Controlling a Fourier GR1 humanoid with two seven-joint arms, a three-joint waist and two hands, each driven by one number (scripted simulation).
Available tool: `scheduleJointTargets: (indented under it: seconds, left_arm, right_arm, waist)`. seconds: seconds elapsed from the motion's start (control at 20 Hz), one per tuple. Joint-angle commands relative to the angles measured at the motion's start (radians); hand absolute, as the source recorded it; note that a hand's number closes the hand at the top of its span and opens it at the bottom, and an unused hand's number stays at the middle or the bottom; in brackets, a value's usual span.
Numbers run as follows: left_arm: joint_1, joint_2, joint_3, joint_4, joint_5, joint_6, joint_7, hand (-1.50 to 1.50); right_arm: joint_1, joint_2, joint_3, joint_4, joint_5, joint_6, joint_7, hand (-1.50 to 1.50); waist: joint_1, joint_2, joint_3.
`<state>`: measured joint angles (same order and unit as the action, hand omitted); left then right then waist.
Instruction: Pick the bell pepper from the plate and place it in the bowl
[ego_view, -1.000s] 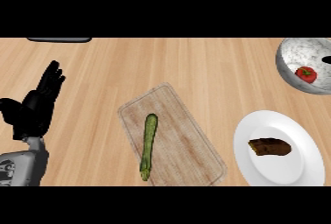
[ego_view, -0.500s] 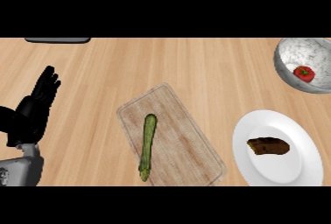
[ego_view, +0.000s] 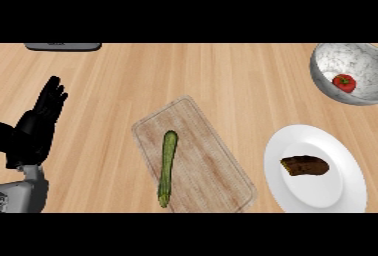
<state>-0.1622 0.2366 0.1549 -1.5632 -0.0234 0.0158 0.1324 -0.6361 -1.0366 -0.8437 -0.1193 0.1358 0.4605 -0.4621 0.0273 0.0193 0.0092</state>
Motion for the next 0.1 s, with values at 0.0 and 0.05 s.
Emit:
scheduleJointTargets:
  seconds: [0.0,0.05]
  left_arm:
    - [-0.055,0.003,0.000,0.030,-0.016,0.017,0.027,0.00]
    - [0.012,-0.009,-0.007,-0.010,-0.006,0.004,-0.008,0.00]
  right_arm:
    - [0.031,-0.029,-0.027,-0.014,-0.035,0.078,-0.012,-1.50]
    - [0.063,-0.005,-0.032,-0.011,-0.039,0.080,-0.048,-1.50]
  waist:
    - [-0.005,-0.001,-0.001]
    - [0.007,-0.002,0.000]
